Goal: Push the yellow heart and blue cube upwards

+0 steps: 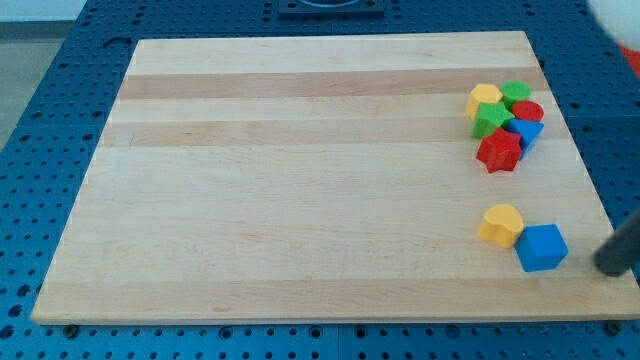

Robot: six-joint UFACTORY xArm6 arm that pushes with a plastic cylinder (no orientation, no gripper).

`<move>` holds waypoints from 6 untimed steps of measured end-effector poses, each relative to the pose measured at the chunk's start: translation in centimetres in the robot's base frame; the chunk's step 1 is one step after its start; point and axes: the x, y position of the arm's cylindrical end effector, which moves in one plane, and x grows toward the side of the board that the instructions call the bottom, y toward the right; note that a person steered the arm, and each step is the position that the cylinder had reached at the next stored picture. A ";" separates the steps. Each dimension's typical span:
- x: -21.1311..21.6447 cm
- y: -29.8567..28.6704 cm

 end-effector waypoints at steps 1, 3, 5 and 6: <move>0.0 -5.9; -1.6 -9.3; -3.8 -9.5; -4.1 -16.0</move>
